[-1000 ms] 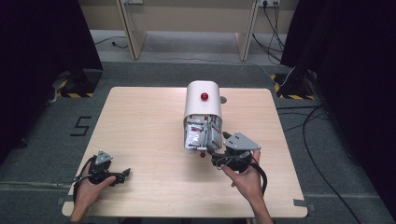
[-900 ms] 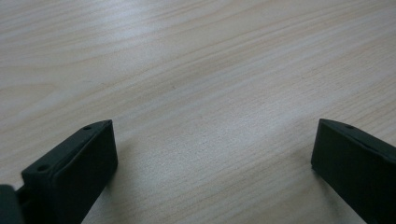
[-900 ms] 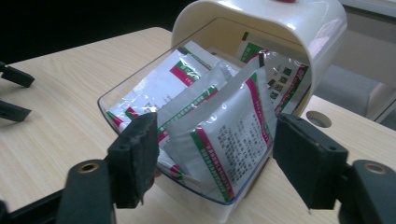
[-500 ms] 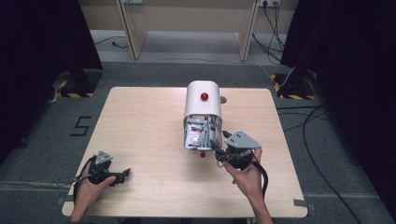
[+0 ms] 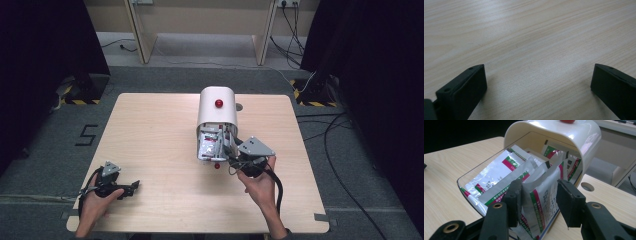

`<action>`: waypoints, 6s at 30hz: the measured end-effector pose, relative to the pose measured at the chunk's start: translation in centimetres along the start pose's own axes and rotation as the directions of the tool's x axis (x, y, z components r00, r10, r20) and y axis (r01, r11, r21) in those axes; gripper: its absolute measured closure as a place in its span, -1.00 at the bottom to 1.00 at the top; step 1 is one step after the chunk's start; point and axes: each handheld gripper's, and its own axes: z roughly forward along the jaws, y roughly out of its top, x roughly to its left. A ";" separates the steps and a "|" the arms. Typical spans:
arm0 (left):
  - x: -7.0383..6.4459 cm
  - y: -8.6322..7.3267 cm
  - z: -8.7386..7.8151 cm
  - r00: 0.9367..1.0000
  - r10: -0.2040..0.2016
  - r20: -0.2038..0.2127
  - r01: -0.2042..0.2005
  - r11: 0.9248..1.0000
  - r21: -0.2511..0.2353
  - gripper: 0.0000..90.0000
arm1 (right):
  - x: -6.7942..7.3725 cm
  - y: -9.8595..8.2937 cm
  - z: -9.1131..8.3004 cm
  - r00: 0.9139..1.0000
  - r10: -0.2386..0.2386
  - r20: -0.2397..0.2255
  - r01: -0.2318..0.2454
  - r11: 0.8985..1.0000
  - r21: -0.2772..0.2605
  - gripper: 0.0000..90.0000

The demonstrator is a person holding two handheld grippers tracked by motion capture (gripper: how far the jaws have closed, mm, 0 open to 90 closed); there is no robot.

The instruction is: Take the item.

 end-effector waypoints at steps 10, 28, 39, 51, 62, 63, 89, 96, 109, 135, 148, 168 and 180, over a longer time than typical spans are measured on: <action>0.0 0.0 0.0 1.000 0.002 -0.001 -0.002 1.000 0.001 -1.00 | -0.2 -0.3 0.3 1.000 0.002 0.018 -0.002 1.000 -0.001 0.38; 0.0 -0.1 0.0 1.000 -0.003 0.000 0.003 1.000 -0.003 -1.00 | -0.6 -0.7 -0.1 0.999 -0.015 0.032 0.017 0.998 -0.059 0.84; 0.0 -0.1 0.0 1.000 -0.003 0.000 0.003 1.000 -0.003 -1.00 | -0.1 0.2 -1.8 0.998 -0.059 0.016 0.060 0.994 -0.096 0.87; 0.0 -0.1 0.0 1.000 -0.003 0.000 0.003 1.000 -0.003 -1.00 | -0.4 0.9 -3.3 0.998 -0.061 -0.002 0.060 0.987 -0.151 0.89; 0.0 -0.1 0.0 1.000 -0.003 0.000 0.003 1.000 -0.003 -1.00 | -0.6 1.5 -4.7 0.999 -0.054 0.002 0.053 0.978 -0.199 0.89; 0.0 -0.1 0.0 1.000 -0.003 0.000 0.003 1.000 -0.003 -1.00 | -0.6 1.6 -4.8 0.999 -0.052 0.002 0.052 0.978 -0.202 0.89; 0.0 -0.1 0.0 1.000 -0.003 0.000 0.003 1.000 -0.003 -1.00 | -4.1 0.9 -6.7 0.997 0.011 0.079 0.007 0.975 -0.220 0.89; 0.0 -0.1 0.0 1.000 -0.003 0.000 0.003 1.000 -0.003 -1.00 | -4.7 0.5 -6.5 0.996 0.021 0.092 -0.002 0.979 -0.205 0.89; 0.0 -0.1 0.0 1.000 -0.003 0.000 0.003 1.000 -0.003 -1.00 | -6.5 -1.3 -4.7 0.991 0.062 0.119 -0.045 0.989 -0.141 0.89; 0.0 -0.1 0.0 1.000 -0.003 0.000 0.003 1.000 -0.003 -1.00 | -8.3 -4.0 -2.0 0.985 0.096 0.144 -0.090 0.995 -0.049 0.89; 0.0 -0.1 0.0 1.000 -0.003 0.000 0.003 1.000 -0.003 -1.00 | -8.9 -6.1 0.4 0.984 0.115 0.139 -0.119 0.993 0.021 0.89; 0.0 -0.1 0.0 1.000 -0.003 0.000 0.003 1.000 -0.003 -1.00 | -9.7 -9.4 3.4 0.981 0.149 0.126 -0.164 0.980 0.113 0.89; 0.0 -0.1 0.0 1.000 -0.003 0.001 0.003 1.000 -0.003 -1.00 | -9.8 -10.4 4.5 0.977 0.182 0.112 -0.198 0.969 0.150 0.88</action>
